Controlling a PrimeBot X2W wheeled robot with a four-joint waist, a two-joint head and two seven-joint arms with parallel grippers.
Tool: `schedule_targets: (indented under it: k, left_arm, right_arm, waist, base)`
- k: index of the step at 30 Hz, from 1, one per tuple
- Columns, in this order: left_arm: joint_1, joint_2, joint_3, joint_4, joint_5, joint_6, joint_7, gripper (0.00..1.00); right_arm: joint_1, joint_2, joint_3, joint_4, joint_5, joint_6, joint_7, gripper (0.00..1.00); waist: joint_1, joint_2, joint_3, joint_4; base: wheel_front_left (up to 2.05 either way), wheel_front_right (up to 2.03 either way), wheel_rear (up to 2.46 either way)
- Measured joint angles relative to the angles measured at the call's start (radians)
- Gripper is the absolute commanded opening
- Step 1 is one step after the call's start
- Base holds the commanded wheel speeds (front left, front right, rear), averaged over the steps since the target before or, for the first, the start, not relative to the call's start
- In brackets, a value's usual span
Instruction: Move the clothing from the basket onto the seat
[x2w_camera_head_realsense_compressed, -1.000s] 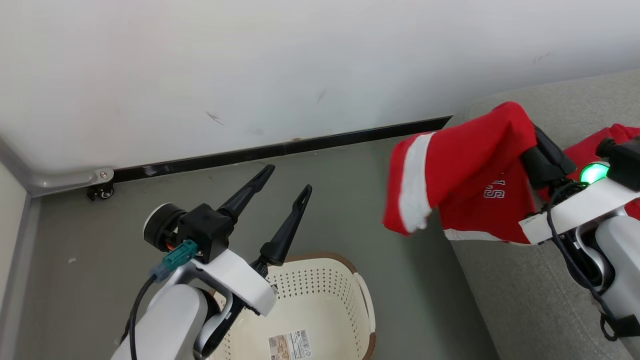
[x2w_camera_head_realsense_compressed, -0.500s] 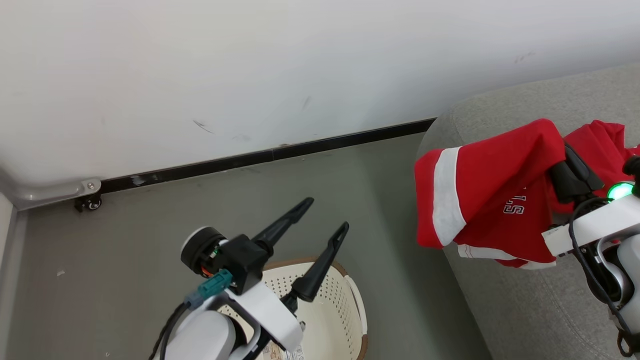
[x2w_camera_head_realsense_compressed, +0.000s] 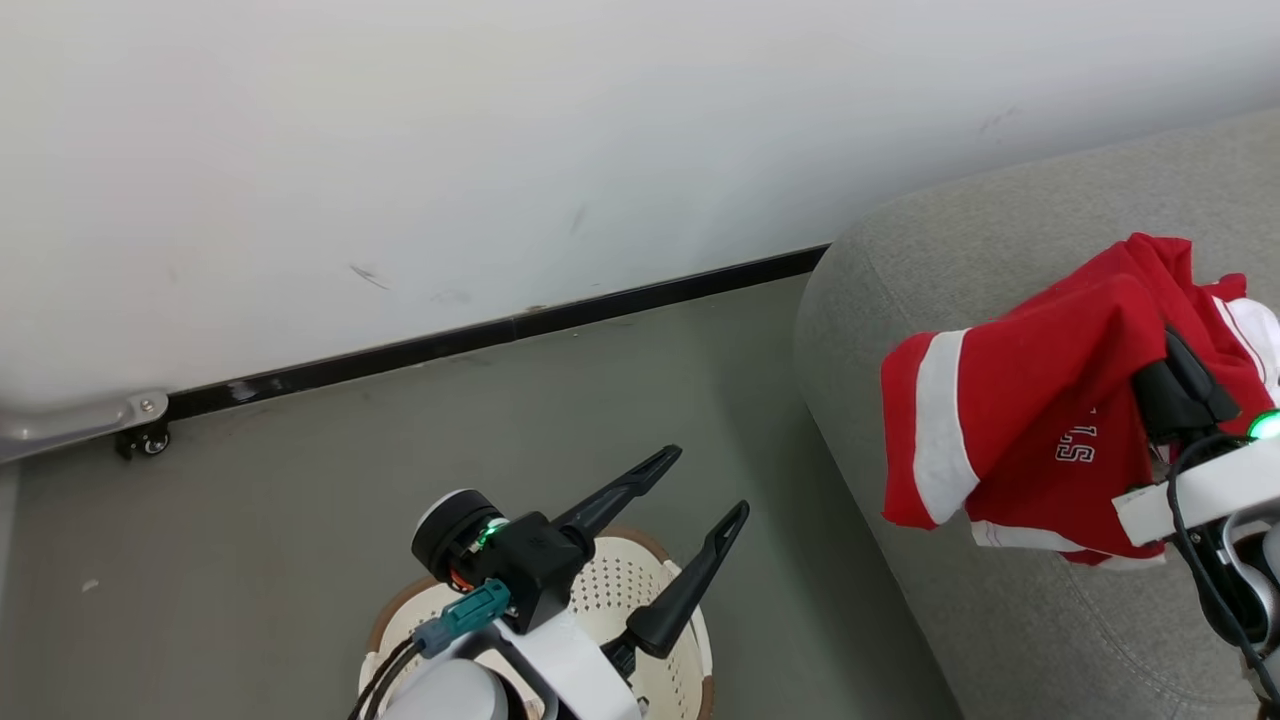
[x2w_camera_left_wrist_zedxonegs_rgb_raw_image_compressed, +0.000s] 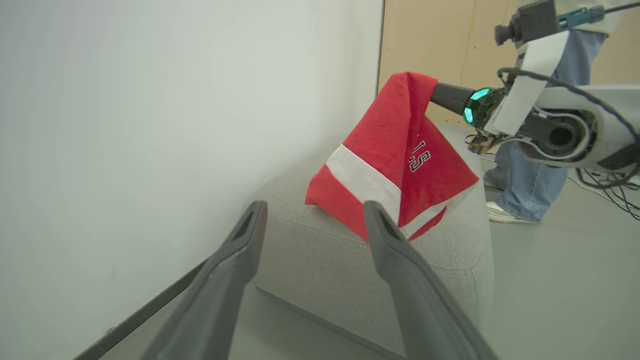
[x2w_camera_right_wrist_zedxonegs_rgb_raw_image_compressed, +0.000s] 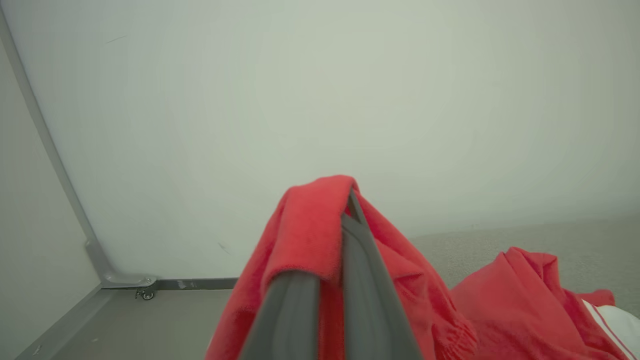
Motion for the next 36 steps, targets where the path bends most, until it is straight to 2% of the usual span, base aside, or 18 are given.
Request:
schedule_targets:
  k: [8,23,30,36]
  left_arm:
    - [0.000,-0.007,-0.027,-0.013,-0.014,-0.004,-0.007,1.00]
    - [0.000,-0.022,-0.058,-0.044,-0.023,-0.004,-0.007,1.00]
    - [-0.004,-0.018,-0.063,-0.062,-0.014,-0.004,0.002,1.00]
    - [-0.032,-0.003,-0.063,-0.082,0.011,-0.004,0.012,1.00]
  right_arm:
    - [0.048,0.000,-0.036,-0.010,-0.008,0.000,0.000,0.00]
    - [0.086,0.006,-0.042,-0.024,-0.018,0.000,0.000,0.00]
    - [0.001,-0.003,-0.032,-0.006,-0.039,0.000,0.020,0.00]
    - [-0.108,-0.046,-0.062,0.024,-0.058,0.000,0.051,0.00]
  waist:
    - [0.0000,0.0000,-0.006,-0.036]
    - [0.0000,0.0000,0.019,-0.090]
    - [0.0000,0.0000,0.054,-0.097]
    - [0.0000,0.0000,0.089,-0.096]
  base:
    - [0.00,0.00,0.00]
    - [0.00,0.00,0.00]
    - [0.00,0.00,0.00]
    - [0.00,0.00,0.00]
